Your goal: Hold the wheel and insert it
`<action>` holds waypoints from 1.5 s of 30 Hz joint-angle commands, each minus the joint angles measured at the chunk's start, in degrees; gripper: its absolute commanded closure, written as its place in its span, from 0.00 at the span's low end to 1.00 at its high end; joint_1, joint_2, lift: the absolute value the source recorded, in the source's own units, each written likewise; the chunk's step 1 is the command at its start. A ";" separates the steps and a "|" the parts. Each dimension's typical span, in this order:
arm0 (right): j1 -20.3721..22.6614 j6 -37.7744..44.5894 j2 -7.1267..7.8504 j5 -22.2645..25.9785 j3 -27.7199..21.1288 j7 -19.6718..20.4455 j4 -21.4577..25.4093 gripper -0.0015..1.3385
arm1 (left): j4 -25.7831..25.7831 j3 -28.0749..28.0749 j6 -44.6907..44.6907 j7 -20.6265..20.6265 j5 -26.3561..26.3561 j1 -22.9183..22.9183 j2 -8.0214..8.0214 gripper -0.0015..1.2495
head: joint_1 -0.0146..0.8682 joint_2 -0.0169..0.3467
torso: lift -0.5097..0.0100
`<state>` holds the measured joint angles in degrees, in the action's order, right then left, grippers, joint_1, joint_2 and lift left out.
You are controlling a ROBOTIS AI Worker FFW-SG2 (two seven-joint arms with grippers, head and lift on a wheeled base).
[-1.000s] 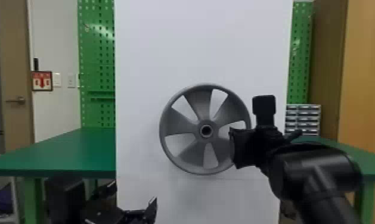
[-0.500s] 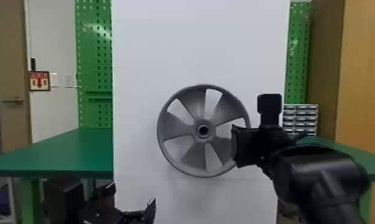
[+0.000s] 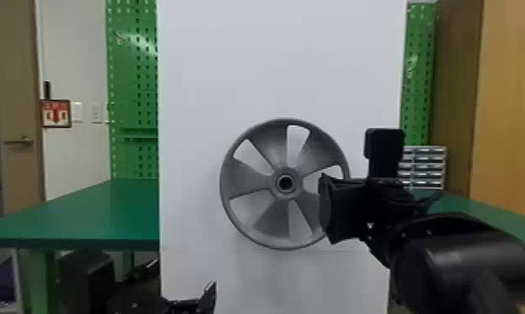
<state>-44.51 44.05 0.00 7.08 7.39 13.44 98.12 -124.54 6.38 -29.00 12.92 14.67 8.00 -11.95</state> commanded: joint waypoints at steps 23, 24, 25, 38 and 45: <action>23.86 -6.88 2.46 3.55 0.08 -1.23 22.11 0.12 | 0.00 -0.75 1.14 0.00 0.54 -0.44 0.44 0.08 | 0.13 0.09 | 0.13; 24.91 -7.93 2.46 3.55 -0.01 -1.23 22.38 0.12 | 0.00 -0.84 1.23 0.00 0.63 -0.53 0.44 0.08 | 0.13 0.09 | 0.13; 25.97 -8.72 2.55 3.46 -0.18 -1.23 22.82 0.12 | 0.00 -0.84 1.32 0.00 0.63 -0.53 0.44 0.08 | 0.13 0.09 | 0.13; 39.15 -19.00 4.04 1.88 -3.26 -2.19 24.31 0.12 | -0.09 -1.19 1.49 0.00 0.28 -0.71 0.88 0.08 | 0.13 0.09 | 0.13; 44.25 -24.98 4.04 0.65 -3.52 -2.37 22.64 0.12 | 0.00 -0.84 1.49 0.00 0.10 -0.35 0.88 0.08 | 0.13 0.09 | 0.13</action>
<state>-3.11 22.48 4.04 8.25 3.94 11.10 121.86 -124.56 5.30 -27.51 12.92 14.90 7.43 -11.07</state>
